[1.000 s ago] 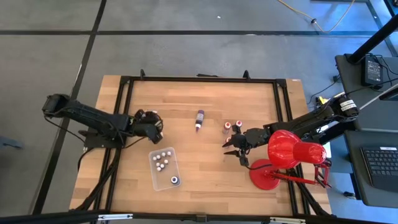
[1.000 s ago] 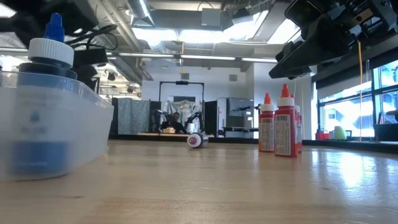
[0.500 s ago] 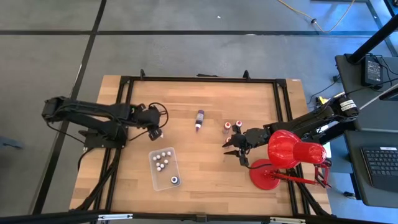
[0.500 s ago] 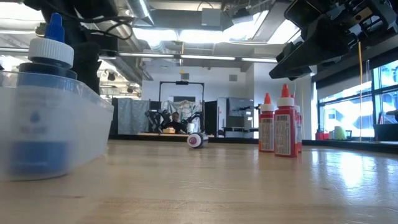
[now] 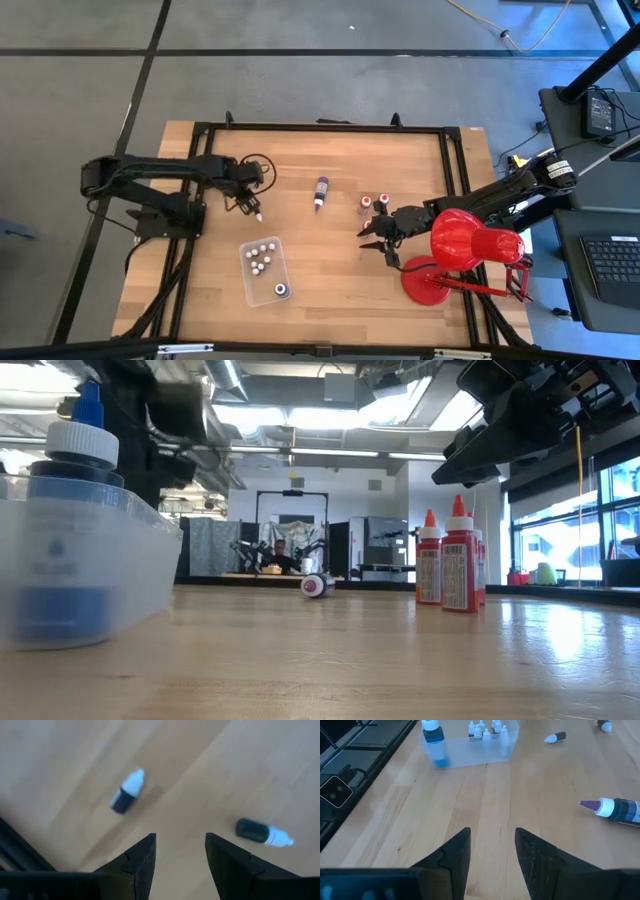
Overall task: Pick & Place food coloring
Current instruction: Put the small green food coloring bottle into the bin
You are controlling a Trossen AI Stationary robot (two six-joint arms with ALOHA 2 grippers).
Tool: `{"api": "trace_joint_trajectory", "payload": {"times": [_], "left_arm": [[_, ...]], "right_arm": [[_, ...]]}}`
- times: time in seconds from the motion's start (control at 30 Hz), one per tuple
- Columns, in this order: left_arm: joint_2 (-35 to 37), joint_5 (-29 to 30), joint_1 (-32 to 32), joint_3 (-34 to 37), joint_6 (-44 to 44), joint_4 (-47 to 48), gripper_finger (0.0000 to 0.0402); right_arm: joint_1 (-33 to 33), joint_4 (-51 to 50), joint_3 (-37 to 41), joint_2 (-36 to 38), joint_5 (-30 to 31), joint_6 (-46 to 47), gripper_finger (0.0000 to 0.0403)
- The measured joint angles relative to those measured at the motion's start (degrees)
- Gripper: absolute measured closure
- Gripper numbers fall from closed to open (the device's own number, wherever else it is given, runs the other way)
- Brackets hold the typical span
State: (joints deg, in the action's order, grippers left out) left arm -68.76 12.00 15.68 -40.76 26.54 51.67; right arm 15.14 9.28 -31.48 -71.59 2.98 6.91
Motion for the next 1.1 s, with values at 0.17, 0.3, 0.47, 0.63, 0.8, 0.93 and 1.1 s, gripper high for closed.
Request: {"api": "trace_joint_trajectory", "payload": {"times": [0.17, 0.3, 0.47, 0.63, 0.8, 0.93, 1.1], "left_arm": [[-6.9, -1.6, 4.5, -3.2, -3.9, 3.1, 0.024], [-12.6, -3.1, 4.0, -8.4, -11.1, 3.8, 0.0239], [-17.0, -0.8, -0.1, -15.1, -20.0, 7.8, 0.0237], [-17.4, 1.2, -5.3, -17.5, -28.9, 13.3, 0.0242], [-17.4, 3.3, -9.9, -16.7, -44.2, 15.7, 0.024], [-17.5, 3.5, -12.0, -15.5, -54.3, 12.3, 0.0238], [-17.5, 3.4, -13.1, -14.7, -62.7, 5.8, 0.0241]], "right_arm": [[0.0, 0.4, 0.0, 0.0, 3.2, -0.7, 0.0246], [0.0, 0.4, 0.0, 0.0, 4.5, -1.6, 0.0246], [0.0, 0.0, 0.0, 0.0, 4.9, -1.6, 0.0246], [0.0, -1.4, 0.0, 0.0, 4.9, -1.3, 0.0246], [0.0, -1.7, 0.0, 0.0, 4.9, -1.4, 0.0246], [0.0, -1.6, 0.0, 0.0, 5.0, -1.4, 0.0246], [0.0, -1.4, 0.0, 0.0, 5.0, -1.4, 0.0246]]}}
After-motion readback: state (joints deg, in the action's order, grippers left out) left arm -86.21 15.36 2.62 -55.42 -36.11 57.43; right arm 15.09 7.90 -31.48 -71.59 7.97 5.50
